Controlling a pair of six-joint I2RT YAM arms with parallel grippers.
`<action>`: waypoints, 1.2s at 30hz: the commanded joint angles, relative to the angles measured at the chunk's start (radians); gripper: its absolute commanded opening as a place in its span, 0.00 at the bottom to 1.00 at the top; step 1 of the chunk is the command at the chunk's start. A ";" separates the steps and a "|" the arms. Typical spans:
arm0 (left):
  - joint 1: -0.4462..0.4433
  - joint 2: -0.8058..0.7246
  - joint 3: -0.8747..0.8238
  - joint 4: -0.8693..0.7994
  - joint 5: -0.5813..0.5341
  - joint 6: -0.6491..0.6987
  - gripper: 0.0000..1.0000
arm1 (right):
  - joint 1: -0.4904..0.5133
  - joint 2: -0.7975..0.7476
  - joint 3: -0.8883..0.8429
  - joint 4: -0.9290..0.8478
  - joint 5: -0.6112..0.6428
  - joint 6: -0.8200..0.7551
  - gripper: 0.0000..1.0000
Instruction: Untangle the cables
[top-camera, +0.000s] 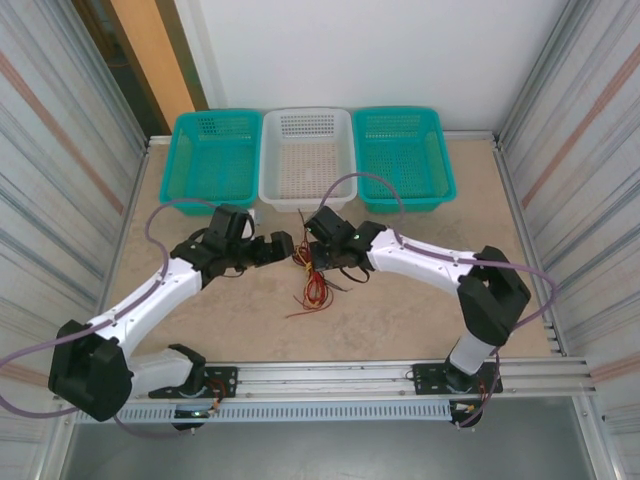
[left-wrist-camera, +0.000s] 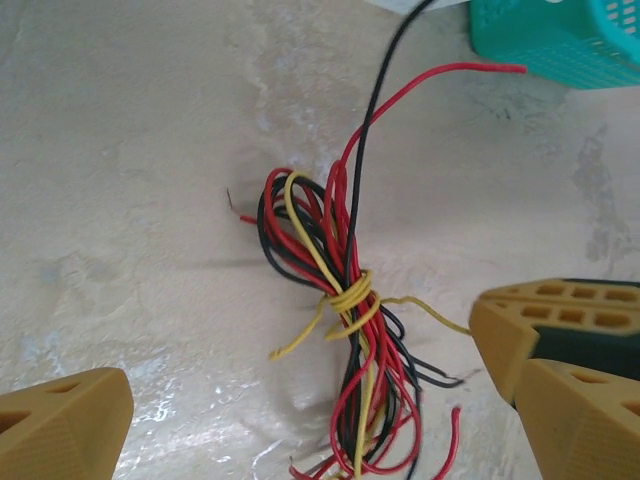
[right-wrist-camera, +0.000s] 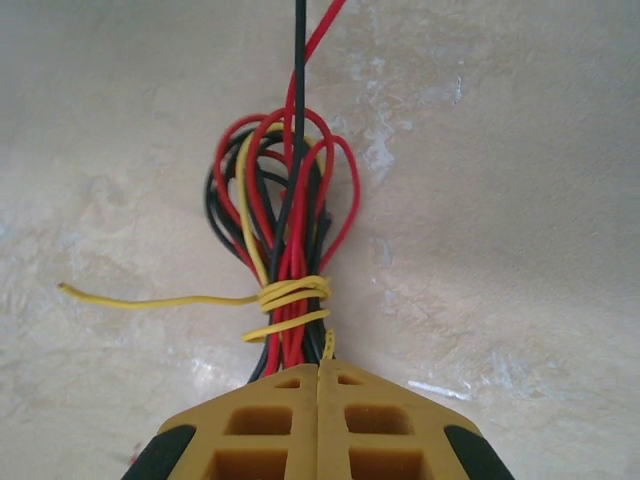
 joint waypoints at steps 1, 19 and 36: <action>0.020 -0.005 0.064 -0.015 0.059 0.014 0.99 | 0.019 -0.120 0.061 -0.059 0.029 -0.119 0.00; 0.004 -0.091 0.241 0.112 0.412 -0.086 0.99 | 0.035 -0.314 0.307 -0.260 0.097 -0.356 0.00; 0.004 0.011 0.243 0.062 0.337 -0.077 0.99 | 0.103 -0.333 0.338 -0.237 0.111 -0.372 0.00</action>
